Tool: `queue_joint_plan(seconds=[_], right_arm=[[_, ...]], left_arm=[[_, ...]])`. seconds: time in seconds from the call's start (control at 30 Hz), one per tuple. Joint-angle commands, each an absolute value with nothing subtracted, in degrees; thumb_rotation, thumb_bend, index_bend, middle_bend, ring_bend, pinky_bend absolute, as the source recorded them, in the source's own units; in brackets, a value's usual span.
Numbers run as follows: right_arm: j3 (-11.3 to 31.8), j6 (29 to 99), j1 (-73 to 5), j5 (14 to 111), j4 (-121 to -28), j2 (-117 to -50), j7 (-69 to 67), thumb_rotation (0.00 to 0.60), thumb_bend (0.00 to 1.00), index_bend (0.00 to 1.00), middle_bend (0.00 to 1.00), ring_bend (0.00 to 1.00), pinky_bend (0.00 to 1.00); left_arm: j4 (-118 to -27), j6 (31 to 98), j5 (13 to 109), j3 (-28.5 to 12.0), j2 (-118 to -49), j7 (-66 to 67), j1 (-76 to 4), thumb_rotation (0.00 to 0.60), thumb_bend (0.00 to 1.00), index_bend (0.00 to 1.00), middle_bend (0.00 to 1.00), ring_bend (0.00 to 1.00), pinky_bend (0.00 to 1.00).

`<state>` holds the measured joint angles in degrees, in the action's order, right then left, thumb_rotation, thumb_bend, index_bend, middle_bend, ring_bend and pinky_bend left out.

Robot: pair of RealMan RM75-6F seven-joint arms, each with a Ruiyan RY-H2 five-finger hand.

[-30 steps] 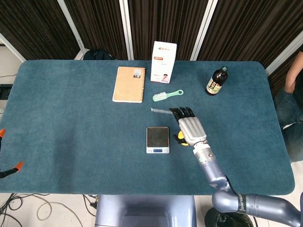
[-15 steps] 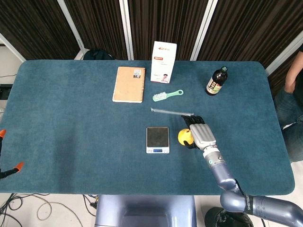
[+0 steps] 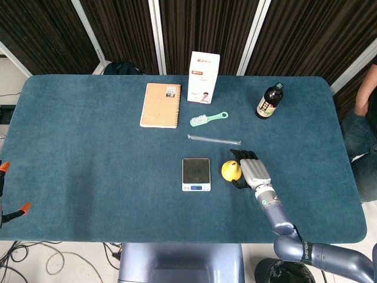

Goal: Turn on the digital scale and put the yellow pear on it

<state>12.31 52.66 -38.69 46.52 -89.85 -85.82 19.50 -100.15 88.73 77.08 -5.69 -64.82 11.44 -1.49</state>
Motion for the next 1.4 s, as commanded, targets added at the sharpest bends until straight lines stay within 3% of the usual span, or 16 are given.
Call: queue_joint_plan(seconds=[0.03, 0.37, 0.53, 0.67, 0.77, 0.83, 0.93, 1.4], right_arm=[[12.2, 52.4, -39.0, 46.5, -89.4, -86.3, 19.2, 0.600, 0.39, 0.00, 0.11, 0.05, 0.00], [12.1, 51.3, -40.7, 45.1, -87.8, -88.4, 19.8, 0.600, 0.39, 0.00, 0.11, 0.05, 0.00], [11.9, 51.1, -41.4, 43.9, -86.5, -89.5, 20.5, 0.600, 0.39, 0.00, 0.11, 0.10, 0.02], [11.7, 51.6, -41.7, 43.2, -85.9, -89.8, 21.4, 0.600, 0.39, 0.00, 0.11, 0.17, 0.15], [11.4, 51.7, -41.8, 42.8, -85.8, -89.9, 21.9, 0.600, 0.39, 0.00, 0.13, 0.25, 0.33], [11.0, 51.8, -41.8, 42.4, -85.6, -89.9, 22.4, 0.600, 0.39, 0.00, 0.15, 0.32, 0.52], [10.6, 51.8, -41.9, 41.8, -85.5, -90.0, 22.8, 0.600, 0.39, 0.00, 0.16, 0.39, 0.65], [11.8, 55.3, -41.6, 45.1, -88.2, -88.7, 22.0, 0.600, 0.39, 0.03, 0.18, 0.42, 0.67]], left_arm=[[-100.2, 88.8, 77.1, -5.7, -64.8, 11.5, -1.5, 0.600, 0.10, 0.07, 0.00, 0.00, 0.00], [-100.2, 88.5, 76.9, -5.7, -64.8, 11.7, -1.5, 0.600, 0.10, 0.07, 0.00, 0.00, 0.00], [-100.2, 88.3, 76.4, -5.8, -64.6, 11.5, -1.6, 0.600, 0.10, 0.07, 0.00, 0.00, 0.00], [-100.3, 88.1, 76.2, -5.9, -64.5, 11.5, -1.7, 0.600, 0.10, 0.07, 0.00, 0.00, 0.00], [-100.3, 88.0, 76.2, -5.8, -64.5, 11.6, -1.7, 0.600, 0.10, 0.07, 0.00, 0.00, 0.00], [-100.4, 88.0, 76.2, -5.8, -64.5, 11.6, -1.7, 0.600, 0.10, 0.07, 0.00, 0.00, 0.00], [-100.6, 87.8, 76.1, -5.7, -64.4, 11.8, -1.7, 0.600, 0.10, 0.07, 0.00, 0.00, 0.00], [-101.2, 87.5, 75.9, -5.5, -63.9, 11.9, -1.7, 0.600, 0.10, 0.07, 0.00, 0.00, 0.00]])
